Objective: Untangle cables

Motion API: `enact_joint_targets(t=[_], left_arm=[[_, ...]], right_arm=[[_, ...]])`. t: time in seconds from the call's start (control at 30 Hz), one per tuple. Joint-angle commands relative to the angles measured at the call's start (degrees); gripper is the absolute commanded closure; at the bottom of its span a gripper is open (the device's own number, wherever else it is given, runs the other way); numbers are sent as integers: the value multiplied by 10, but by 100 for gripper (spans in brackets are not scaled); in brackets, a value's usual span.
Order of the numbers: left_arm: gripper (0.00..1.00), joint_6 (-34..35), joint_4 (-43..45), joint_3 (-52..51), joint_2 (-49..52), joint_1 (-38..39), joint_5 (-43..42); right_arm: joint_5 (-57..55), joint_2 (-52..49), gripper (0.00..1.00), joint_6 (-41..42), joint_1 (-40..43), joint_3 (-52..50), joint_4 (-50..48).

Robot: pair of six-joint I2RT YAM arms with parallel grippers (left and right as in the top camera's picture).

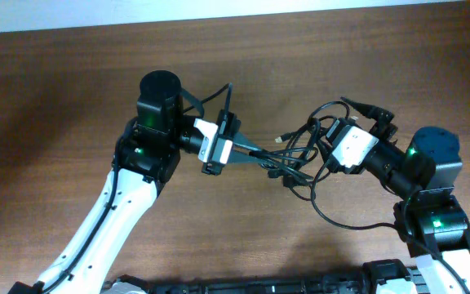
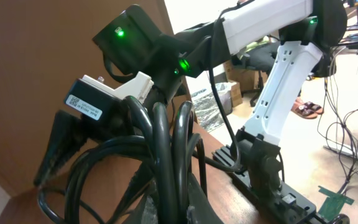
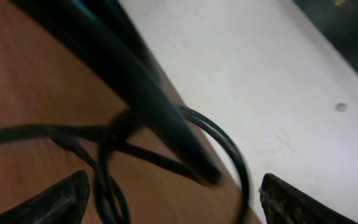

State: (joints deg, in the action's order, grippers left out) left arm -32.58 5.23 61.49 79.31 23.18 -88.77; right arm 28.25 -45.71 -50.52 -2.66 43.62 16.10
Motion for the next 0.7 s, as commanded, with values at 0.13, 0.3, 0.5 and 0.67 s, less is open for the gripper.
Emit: enact_joint_targets(t=[0.13, 0.3, 0.5, 0.67], left_arm=[[100, -12, 3, 5, -2, -70, -14], [100, -11, 2, 5, -2, -80, -14], [100, -12, -13, 5, -2, -80, -14], [100, -11, -17, 5, -2, -80, -14]], right_arm=[[-28, 0, 1, -22, 2, 38, -22], [-11, -68, 1, -22, 2, 167, 55], [16, -216, 1, -108, 2, 391, 298], [45, -297, 1, -182, 2, 504, 432]])
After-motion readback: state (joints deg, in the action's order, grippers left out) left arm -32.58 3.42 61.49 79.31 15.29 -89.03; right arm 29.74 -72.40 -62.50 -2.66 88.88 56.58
